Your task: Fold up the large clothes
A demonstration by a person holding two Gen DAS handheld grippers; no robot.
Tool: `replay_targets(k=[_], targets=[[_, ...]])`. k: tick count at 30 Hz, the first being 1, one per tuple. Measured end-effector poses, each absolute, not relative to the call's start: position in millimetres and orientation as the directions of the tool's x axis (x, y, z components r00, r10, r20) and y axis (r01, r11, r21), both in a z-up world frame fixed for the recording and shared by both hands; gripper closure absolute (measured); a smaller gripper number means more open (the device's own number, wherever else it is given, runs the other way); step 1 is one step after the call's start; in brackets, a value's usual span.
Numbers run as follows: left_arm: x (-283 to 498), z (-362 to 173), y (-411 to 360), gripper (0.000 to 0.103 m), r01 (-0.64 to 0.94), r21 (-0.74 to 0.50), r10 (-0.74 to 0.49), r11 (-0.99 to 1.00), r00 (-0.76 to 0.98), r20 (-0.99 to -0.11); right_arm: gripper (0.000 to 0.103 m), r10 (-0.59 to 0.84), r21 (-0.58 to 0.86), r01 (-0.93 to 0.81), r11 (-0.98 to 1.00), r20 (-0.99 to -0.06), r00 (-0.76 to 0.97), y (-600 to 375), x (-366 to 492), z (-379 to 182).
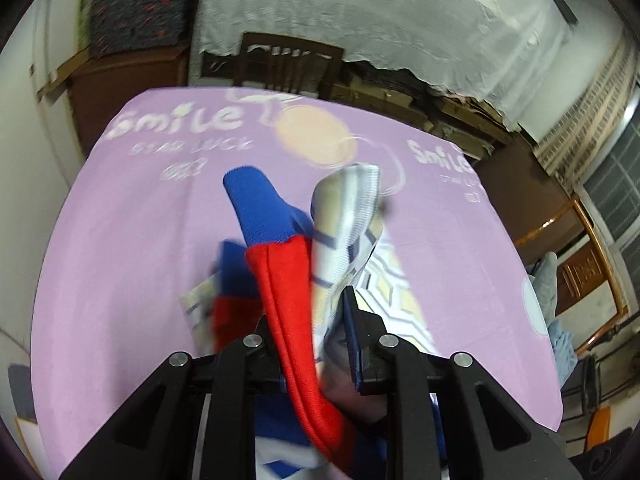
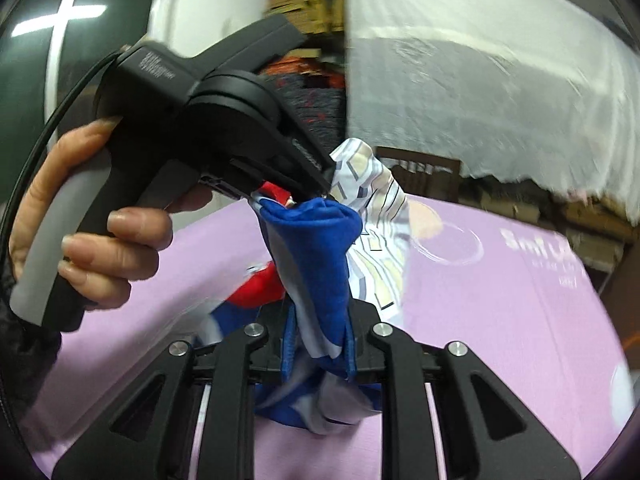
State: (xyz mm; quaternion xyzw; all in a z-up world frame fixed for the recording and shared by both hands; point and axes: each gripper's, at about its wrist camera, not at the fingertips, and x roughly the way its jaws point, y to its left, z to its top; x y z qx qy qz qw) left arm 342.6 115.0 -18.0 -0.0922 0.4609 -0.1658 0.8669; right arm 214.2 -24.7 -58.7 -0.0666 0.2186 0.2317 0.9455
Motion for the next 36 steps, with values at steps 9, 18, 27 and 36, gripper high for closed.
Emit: replay_targets(k=[9, 18, 27, 36], targets=[[341, -94, 192, 0.062, 0.087, -0.402, -0.394, 0.912, 0.462, -0.794, 0.084, 0.417, -0.123, -0.589, 0.798, -0.593, 0.689, 56, 226, -102], [342, -115, 199, 0.041, 0.052, -0.312, -0.299, 0.949, 0.466, -0.832, 0.08, 0.447, -0.027, -0.63, 0.776, -0.681, 0.58, 78, 250, -130], [332, -115, 196, 0.038, 0.048, -0.291, -0.276, 0.956, 0.489, -0.827, 0.077, 0.463, -0.004, -0.642, 0.766, -0.691, 0.556, 77, 251, -133], [299, -114, 208, 0.039, -0.014, -0.259, -0.215, 0.966, 0.512, -0.832, 0.072, 0.541, 0.083, -0.674, 0.734, -0.671, 0.507, 52, 223, -122]])
